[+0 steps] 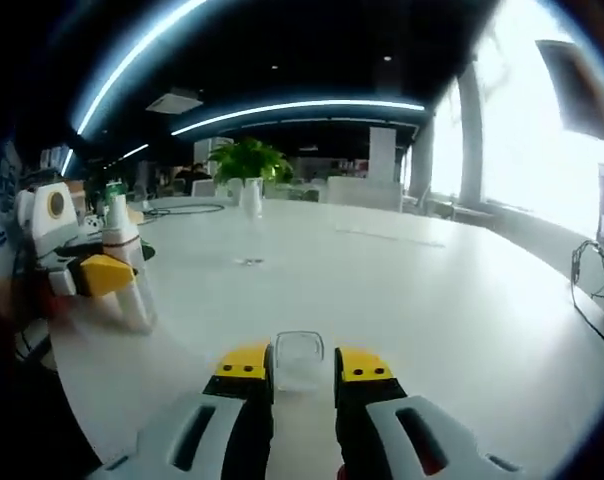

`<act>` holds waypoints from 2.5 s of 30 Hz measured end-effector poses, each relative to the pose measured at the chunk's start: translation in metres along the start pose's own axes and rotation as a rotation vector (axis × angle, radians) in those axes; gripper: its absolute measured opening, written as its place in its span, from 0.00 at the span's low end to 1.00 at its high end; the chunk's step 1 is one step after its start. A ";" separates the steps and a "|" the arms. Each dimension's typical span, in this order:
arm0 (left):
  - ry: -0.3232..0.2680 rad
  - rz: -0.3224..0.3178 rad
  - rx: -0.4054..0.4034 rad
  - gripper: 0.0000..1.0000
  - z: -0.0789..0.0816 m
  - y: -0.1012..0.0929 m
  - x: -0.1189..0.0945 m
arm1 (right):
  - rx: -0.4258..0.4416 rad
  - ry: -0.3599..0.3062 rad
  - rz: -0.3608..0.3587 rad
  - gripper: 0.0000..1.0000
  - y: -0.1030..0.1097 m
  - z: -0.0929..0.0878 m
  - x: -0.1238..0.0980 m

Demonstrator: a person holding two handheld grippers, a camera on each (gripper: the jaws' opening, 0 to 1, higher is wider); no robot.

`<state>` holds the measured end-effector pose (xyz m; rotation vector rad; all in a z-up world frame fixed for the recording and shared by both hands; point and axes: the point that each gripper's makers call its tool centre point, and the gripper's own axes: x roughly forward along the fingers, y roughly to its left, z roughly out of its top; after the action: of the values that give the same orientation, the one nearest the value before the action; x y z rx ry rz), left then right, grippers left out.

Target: Clamp pump bottle remove cover press pump head put on cover

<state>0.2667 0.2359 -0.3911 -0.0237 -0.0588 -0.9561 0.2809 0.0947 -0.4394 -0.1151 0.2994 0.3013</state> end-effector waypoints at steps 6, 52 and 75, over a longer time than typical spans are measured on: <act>0.000 0.002 0.001 0.13 0.000 0.000 0.000 | 0.012 0.015 0.009 0.16 -0.003 -0.005 0.000; 0.000 0.003 0.003 0.13 0.000 0.001 0.000 | 0.046 -0.191 0.022 0.13 0.020 0.080 -0.029; 0.001 0.004 0.004 0.13 0.000 0.002 0.000 | 0.003 -0.312 0.031 0.13 0.027 0.113 -0.041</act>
<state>0.2681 0.2369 -0.3914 -0.0200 -0.0599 -0.9521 0.2666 0.1270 -0.3211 -0.0590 -0.0081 0.3444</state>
